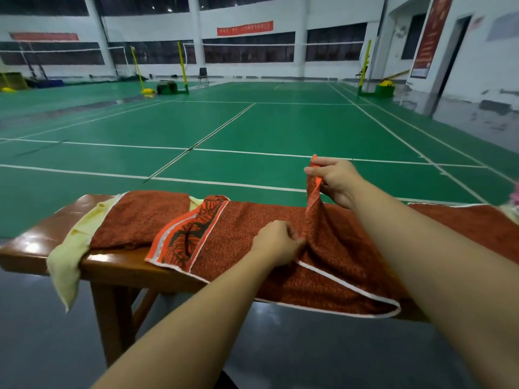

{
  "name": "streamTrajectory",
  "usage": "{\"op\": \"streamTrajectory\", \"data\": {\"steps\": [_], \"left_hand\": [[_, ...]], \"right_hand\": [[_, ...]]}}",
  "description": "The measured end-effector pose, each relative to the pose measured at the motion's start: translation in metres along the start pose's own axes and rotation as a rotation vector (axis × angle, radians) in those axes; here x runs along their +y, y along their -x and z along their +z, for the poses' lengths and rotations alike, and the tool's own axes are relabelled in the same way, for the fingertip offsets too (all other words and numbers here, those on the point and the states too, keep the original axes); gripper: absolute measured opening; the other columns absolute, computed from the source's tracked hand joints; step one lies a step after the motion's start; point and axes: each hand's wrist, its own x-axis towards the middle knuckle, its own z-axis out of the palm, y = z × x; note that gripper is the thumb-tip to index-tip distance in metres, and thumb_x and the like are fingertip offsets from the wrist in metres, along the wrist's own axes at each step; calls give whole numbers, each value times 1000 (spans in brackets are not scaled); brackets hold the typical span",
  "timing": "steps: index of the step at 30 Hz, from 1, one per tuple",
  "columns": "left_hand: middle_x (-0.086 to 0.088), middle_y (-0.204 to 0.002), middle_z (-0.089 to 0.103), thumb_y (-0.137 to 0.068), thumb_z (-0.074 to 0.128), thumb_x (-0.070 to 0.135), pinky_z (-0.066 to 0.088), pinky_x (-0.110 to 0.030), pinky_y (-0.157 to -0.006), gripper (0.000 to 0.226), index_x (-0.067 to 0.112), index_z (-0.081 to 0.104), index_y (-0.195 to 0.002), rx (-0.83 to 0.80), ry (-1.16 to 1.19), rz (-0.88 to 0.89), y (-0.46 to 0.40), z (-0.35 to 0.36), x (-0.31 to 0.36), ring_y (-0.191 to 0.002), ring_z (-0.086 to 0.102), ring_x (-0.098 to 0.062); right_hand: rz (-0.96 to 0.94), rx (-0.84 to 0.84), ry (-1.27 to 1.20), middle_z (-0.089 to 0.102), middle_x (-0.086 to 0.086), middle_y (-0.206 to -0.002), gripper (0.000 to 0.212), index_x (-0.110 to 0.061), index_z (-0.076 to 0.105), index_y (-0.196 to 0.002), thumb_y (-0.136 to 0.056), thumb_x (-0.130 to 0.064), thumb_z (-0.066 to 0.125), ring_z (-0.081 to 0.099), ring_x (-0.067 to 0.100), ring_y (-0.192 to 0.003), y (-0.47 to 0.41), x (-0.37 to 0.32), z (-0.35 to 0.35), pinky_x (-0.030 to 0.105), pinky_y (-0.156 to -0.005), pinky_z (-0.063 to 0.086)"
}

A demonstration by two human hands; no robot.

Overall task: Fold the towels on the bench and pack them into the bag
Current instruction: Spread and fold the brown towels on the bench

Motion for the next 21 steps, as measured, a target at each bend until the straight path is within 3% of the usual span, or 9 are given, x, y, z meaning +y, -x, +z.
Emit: {"op": "streamTrajectory", "data": {"steps": [3,5,7,10,12,16,18,21], "left_hand": [[2,-63,64,-92,71,33,53,-34,-71,30,20,56,-70,-18,186,65,8,-15,-4,-61,61,-15],[-1,-57,61,-94,72,22,49,-24,-54,22,14,57,-80,-12,364,93,18,-36,-8,-46,53,-7],[2,-54,56,-93,72,12,41,-16,-46,16,8,57,-94,-33,512,86,28,-61,-18,-41,48,-4],[1,-56,54,-92,71,7,40,-17,-43,21,6,56,-107,-52,596,28,42,-102,-43,-42,48,-6],[-6,-62,56,-93,70,8,39,-17,-43,21,9,57,-110,-47,614,-33,53,-131,-64,-46,48,-8],[-15,-86,60,-92,72,14,47,-28,-60,20,19,63,-108,-31,621,-158,72,-177,-111,-67,52,-19],[-15,-86,60,-91,71,10,44,-30,-61,19,19,64,-107,-5,629,-215,79,-191,-130,-67,52,-20],[-8,-77,61,-93,66,5,41,-29,-54,20,15,63,-110,27,538,-310,88,-207,-147,-59,53,-17]], "right_hand": [[-22,44,3,63,10,-83,47,0,61,-129,-84,6,73,58,10,-48,-7,3,1,17,-42,45],[-36,66,18,63,7,-89,51,0,59,-132,-83,2,76,59,11,-55,-11,5,8,16,-42,45],[-46,59,48,62,6,-93,55,-3,55,-135,-84,-3,77,56,12,-61,-14,7,23,17,-41,43],[-43,11,99,61,10,-102,61,-8,47,-142,-88,-9,76,55,12,-63,-19,15,55,23,-49,43],[-28,-46,127,61,6,-93,59,-11,44,-144,-92,-16,72,54,12,-62,-26,25,80,25,-55,41],[-34,-135,231,53,-2,-79,28,-19,58,-119,-97,-34,64,51,14,-67,-32,46,137,28,-63,39],[-26,-171,288,50,-6,-77,43,-13,65,-120,-93,-46,63,49,14,-71,-34,56,167,30,-69,39],[5,-282,335,48,-11,-85,84,-9,59,-136,-78,-70,56,49,9,-78,-46,79,208,28,-75,41]]}}
